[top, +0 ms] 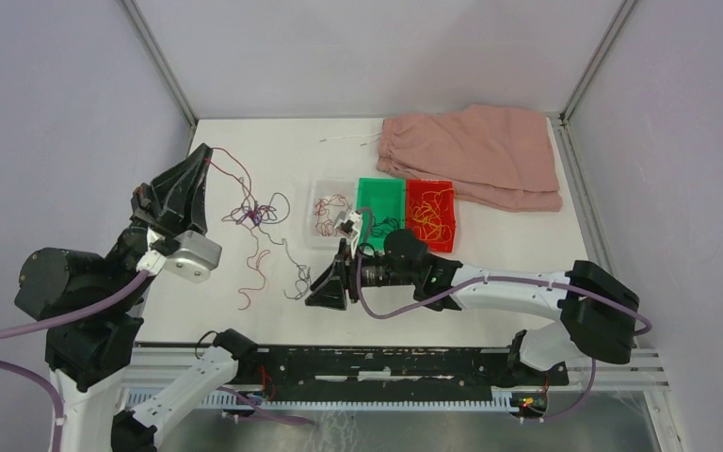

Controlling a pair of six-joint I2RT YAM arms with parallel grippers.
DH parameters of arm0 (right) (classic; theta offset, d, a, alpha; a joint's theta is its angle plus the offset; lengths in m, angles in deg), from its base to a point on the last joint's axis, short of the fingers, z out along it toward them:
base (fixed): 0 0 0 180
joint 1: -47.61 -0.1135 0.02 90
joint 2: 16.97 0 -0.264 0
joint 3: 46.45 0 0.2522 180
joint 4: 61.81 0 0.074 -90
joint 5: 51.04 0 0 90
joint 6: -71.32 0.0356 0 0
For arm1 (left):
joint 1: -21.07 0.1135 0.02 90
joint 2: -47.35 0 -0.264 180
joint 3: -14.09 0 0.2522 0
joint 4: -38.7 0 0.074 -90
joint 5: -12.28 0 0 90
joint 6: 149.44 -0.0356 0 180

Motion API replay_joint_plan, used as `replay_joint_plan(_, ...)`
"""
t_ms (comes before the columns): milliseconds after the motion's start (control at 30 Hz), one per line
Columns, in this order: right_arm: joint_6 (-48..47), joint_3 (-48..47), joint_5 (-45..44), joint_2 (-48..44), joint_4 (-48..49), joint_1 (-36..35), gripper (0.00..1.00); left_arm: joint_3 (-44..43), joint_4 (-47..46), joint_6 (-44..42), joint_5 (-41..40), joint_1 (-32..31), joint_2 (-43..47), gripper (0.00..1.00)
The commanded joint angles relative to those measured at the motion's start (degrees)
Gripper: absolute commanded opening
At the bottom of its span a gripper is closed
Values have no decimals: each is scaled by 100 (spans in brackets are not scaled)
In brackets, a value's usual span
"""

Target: Untangle the cables

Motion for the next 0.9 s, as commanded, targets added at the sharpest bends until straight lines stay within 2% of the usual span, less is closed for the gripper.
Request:
replay_joint_plan(0,-397,-422,-246,-524,-304,-25,56,-87,-196,303,29,18,34,8)
replay_joint_plan(133,-671,-539,-660,-548,-575,-73,71,-90,-193,306,-5,25,33,8)
replay_joint_plan(233,-924,-628,-796,-408,-509,-226,75,-79,-195,293,-33,13,23,8)
replay_joint_plan(567,-1979,-998,-1153,124,81,-705,75,-151,-126,344,-19,13,-6,8)
replay_joint_plan(767,-2728,-782,-2409,96,729,-855,72,-248,-25,402,0,19,-30,8)
replay_joint_plan(867,-2904,-860,-2367,143,748,-848,71,-254,15,411,33,18,-29,8)
